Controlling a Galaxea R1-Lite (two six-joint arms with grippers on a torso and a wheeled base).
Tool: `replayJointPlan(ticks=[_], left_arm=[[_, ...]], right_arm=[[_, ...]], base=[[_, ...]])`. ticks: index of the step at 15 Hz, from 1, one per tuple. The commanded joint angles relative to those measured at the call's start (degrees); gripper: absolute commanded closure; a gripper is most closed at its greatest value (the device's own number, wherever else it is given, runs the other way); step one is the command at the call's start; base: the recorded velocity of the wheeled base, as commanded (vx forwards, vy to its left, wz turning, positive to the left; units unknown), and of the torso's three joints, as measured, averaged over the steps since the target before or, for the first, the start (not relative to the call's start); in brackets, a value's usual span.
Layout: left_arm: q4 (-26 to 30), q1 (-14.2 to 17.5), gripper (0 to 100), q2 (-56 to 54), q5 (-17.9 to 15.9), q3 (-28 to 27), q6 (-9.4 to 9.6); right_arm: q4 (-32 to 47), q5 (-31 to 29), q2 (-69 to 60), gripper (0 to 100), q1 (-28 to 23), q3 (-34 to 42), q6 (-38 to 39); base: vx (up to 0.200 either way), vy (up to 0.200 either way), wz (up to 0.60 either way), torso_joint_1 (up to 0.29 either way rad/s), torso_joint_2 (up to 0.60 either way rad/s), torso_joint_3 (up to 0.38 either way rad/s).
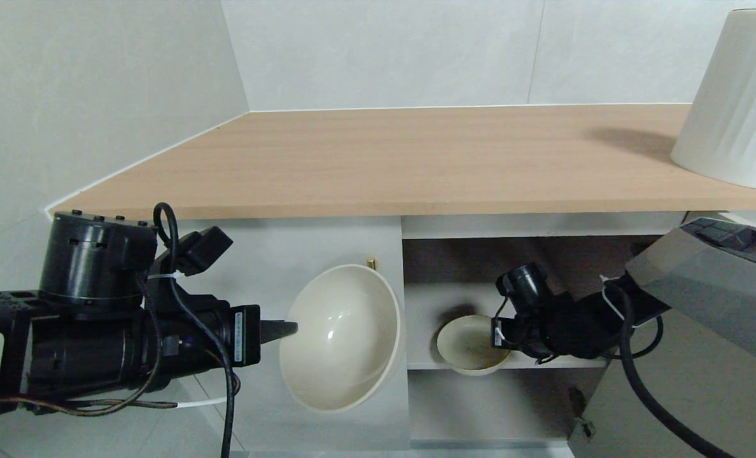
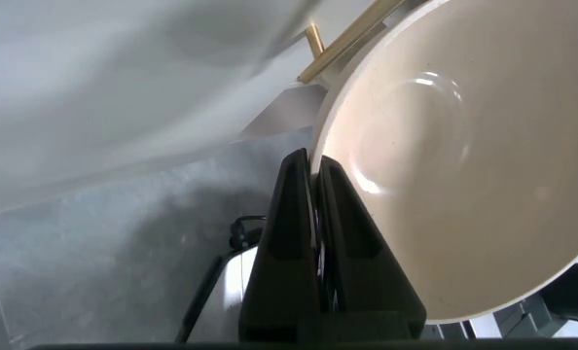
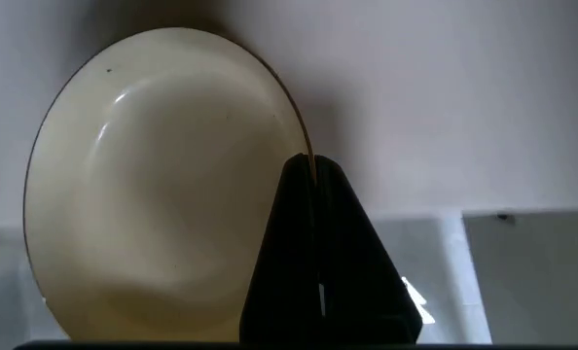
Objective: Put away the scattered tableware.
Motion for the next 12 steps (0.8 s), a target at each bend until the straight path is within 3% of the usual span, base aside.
replayJointPlan(ticks=[1, 4, 12], left_arm=[[0.0, 0.0, 100, 0.1, 0.0, 0.0, 0.04], [0.0, 0.0, 100, 0.2, 0.0, 0.0, -0.05], [0.0, 0.0, 100, 0.3, 0.0, 0.0, -0.05]], right_arm=[[0.0, -0.9, 3.0, 100, -1.6, -1.8, 0.1], [-1.7, -3.9, 4.4, 100, -2.8, -2.9, 0.2], [-3.4, -5.1, 5.0, 100, -3.2, -2.9, 0.2]], base=[[0.000, 0.000, 0.00, 0.000, 0.00, 0.000], [0.000, 0.000, 0.00, 0.000, 0.00, 0.000], [0.000, 0.000, 0.00, 0.000, 0.00, 0.000]])
